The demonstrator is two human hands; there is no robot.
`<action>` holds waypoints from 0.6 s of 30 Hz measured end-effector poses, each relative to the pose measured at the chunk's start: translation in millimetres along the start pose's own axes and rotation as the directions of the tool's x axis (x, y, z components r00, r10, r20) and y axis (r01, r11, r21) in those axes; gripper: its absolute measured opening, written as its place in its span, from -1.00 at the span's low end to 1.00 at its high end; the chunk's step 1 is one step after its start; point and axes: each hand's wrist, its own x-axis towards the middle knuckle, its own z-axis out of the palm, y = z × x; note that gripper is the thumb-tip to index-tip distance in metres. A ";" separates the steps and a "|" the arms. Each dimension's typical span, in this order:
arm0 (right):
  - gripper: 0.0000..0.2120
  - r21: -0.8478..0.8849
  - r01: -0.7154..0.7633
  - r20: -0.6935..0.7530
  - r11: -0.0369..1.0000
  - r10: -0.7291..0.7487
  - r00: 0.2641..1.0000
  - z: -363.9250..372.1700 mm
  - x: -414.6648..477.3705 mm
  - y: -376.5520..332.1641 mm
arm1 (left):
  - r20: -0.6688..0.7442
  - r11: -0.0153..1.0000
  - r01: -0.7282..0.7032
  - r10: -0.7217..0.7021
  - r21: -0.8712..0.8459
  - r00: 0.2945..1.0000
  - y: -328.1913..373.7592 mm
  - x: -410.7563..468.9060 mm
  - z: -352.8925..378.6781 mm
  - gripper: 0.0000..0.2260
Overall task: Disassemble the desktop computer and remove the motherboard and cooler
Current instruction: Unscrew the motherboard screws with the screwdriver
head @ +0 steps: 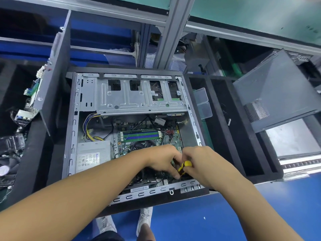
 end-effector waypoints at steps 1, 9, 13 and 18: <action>-0.84 -0.002 0.008 0.005 1.000 -0.008 1.000 -0.5 -0.5 0.8 | 0.005 1.000 0.014 -0.014 -0.002 1.000 -1.4 0.4 -0.5 -0.80; -0.67 0.062 -0.158 -0.029 0.986 0.159 0.987 2.5 -3.2 1.1 | -0.036 0.999 0.018 -0.017 0.038 0.999 0.7 3.5 5.4 -0.73; -0.77 0.042 -0.080 -0.044 0.996 0.082 0.996 7.3 -2.5 -2.2 | -0.014 1.000 0.010 -0.009 0.012 1.000 3.0 1.4 3.4 -0.64; -0.84 0.059 0.014 0.031 0.998 -0.015 0.999 1.1 -4.3 1.6 | 0.017 1.000 0.019 -0.018 -0.014 1.000 0.9 1.2 -0.7 -0.80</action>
